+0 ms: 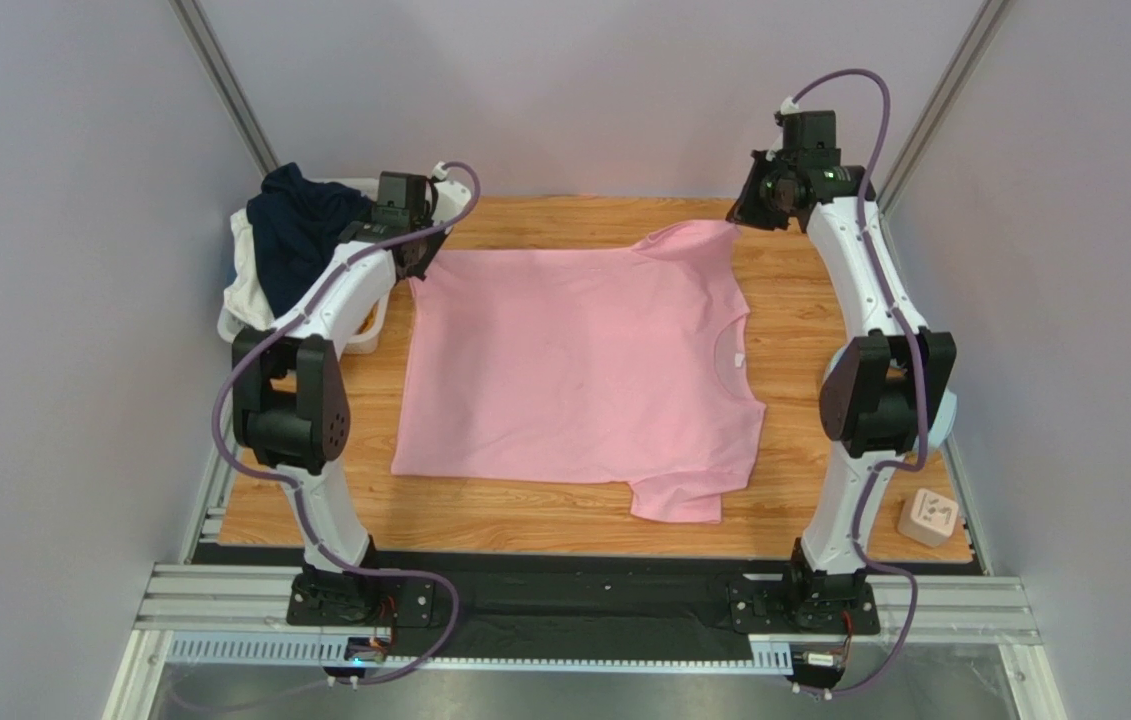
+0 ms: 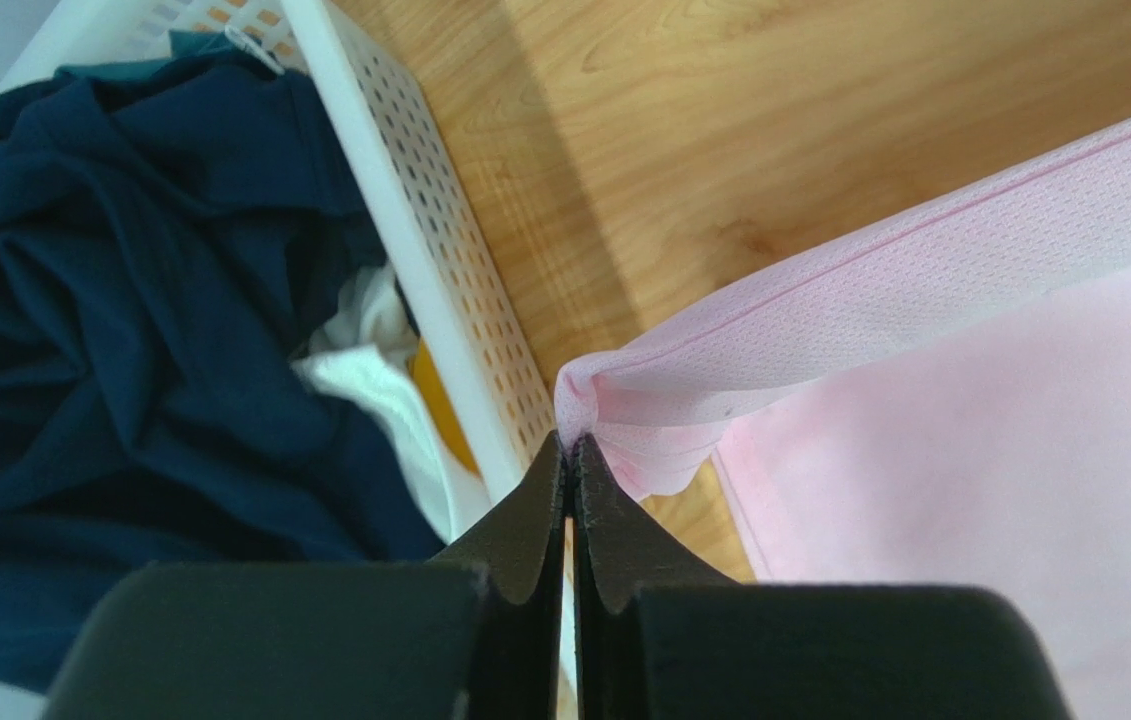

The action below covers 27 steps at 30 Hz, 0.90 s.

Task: Fold and stack the t-shirts
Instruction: Fold the flattened tshirt in 1/3 of the way

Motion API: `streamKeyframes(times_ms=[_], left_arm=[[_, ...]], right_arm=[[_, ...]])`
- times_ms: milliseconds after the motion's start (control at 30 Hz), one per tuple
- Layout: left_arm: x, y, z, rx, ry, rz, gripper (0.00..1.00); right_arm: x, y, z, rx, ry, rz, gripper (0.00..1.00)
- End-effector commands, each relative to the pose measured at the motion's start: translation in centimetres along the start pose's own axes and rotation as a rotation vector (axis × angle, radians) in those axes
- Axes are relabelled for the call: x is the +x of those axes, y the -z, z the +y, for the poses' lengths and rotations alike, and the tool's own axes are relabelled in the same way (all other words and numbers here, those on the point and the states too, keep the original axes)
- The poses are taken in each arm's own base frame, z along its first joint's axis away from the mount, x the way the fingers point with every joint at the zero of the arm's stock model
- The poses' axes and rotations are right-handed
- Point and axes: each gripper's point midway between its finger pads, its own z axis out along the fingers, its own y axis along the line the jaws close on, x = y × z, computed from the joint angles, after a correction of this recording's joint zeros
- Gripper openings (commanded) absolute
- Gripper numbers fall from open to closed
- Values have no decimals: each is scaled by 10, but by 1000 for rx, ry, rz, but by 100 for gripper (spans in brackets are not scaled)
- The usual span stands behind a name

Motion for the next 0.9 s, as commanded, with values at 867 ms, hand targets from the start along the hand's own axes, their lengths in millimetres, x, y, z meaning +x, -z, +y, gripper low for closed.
streamKeyframes(times_ms=[867], left_arm=[[53, 51, -34, 72, -76, -86, 0]], right_arm=[[148, 89, -29, 148, -3, 160, 0]])
